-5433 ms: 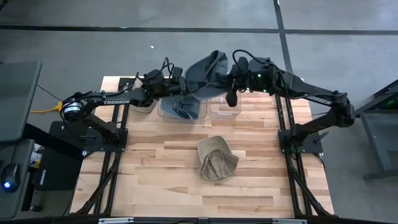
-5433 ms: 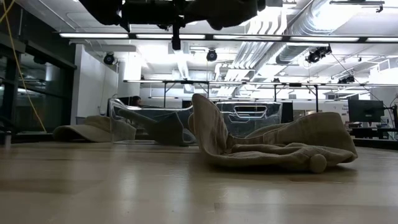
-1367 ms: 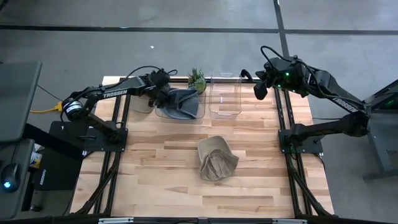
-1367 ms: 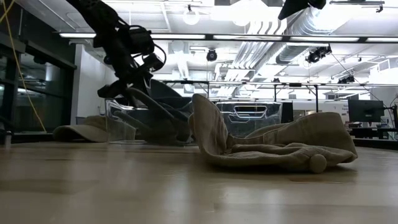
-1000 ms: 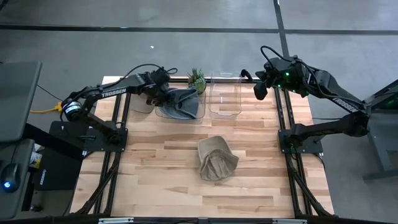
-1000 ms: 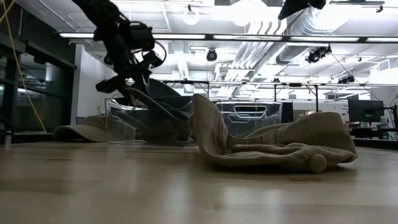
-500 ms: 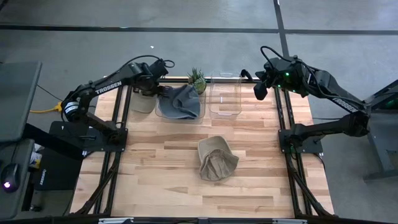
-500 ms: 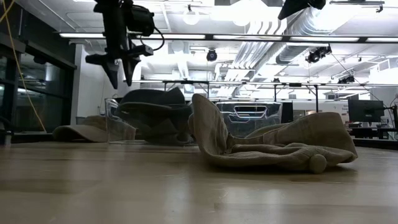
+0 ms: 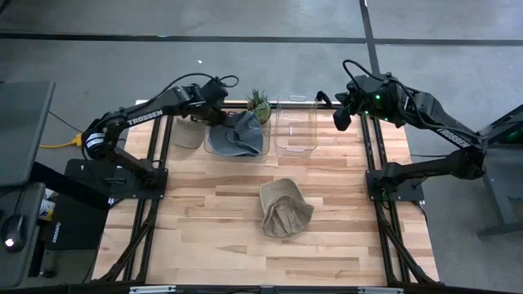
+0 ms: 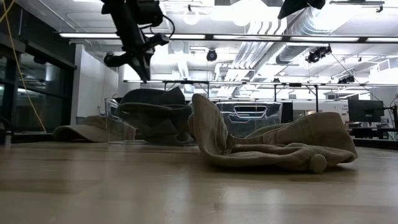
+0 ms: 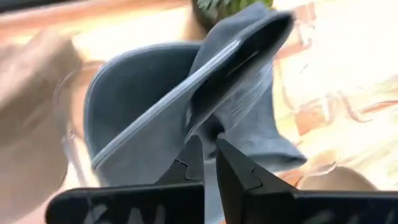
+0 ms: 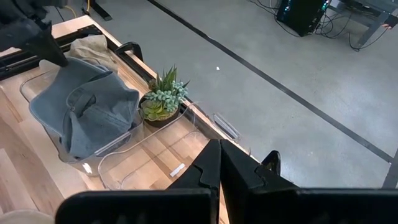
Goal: Pick & Place hat
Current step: Put the gray cap into the left transparent bin
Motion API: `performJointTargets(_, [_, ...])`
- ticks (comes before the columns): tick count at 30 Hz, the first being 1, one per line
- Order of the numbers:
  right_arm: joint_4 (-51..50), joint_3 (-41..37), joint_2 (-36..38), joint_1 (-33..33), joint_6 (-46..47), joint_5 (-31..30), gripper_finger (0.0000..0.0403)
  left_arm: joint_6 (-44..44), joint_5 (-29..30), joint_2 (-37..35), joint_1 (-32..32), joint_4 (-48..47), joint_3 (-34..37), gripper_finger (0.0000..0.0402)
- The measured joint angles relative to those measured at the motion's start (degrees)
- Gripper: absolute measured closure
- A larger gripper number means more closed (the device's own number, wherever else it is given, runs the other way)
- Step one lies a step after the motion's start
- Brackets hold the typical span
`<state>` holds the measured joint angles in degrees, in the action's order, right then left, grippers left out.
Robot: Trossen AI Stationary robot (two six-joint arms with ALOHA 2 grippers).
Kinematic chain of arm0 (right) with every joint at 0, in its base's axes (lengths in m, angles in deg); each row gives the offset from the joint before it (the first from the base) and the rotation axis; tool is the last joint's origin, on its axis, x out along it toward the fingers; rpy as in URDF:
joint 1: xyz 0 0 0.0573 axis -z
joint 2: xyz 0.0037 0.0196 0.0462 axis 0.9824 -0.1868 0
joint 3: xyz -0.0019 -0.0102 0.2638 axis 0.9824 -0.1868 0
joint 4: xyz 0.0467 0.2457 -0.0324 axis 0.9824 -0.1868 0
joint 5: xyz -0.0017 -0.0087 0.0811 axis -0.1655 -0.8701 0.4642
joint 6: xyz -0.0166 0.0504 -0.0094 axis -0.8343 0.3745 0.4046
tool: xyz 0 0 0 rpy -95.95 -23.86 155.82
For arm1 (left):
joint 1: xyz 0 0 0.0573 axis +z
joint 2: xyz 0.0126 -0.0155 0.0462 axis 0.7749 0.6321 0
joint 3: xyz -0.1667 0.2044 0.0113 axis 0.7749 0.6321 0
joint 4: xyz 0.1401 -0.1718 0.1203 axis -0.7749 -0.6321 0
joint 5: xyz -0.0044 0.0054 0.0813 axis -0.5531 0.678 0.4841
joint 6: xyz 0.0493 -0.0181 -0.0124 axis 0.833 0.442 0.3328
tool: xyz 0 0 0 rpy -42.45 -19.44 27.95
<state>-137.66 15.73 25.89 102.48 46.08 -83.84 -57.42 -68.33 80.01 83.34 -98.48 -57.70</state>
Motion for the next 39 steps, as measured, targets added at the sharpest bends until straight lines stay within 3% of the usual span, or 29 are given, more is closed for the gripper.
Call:
performJointTargets(8, [0.4,0.0,-0.1,0.0,0.0,0.0,0.0403,9.5,7.4,4.2,-3.2,7.1,0.0,0.0401])
performJointTargets(14, [0.5,0.0,-0.5,0.0,0.4,0.0,0.0403,10.6,12.4,8.3,-2.9,8.9,0.0,0.0401])
performJointTargets(28, [0.4,0.0,-1.5,0.0,0.7,0.2,0.0403,12.5,9.2,16.3,-3.4,7.0,0.0,0.0401])
performJointTargets(39, [0.3,0.0,-1.6,0.0,0.8,0.4,0.0403,12.5,10.7,14.1,-3.3,6.4,0.0,0.0401])
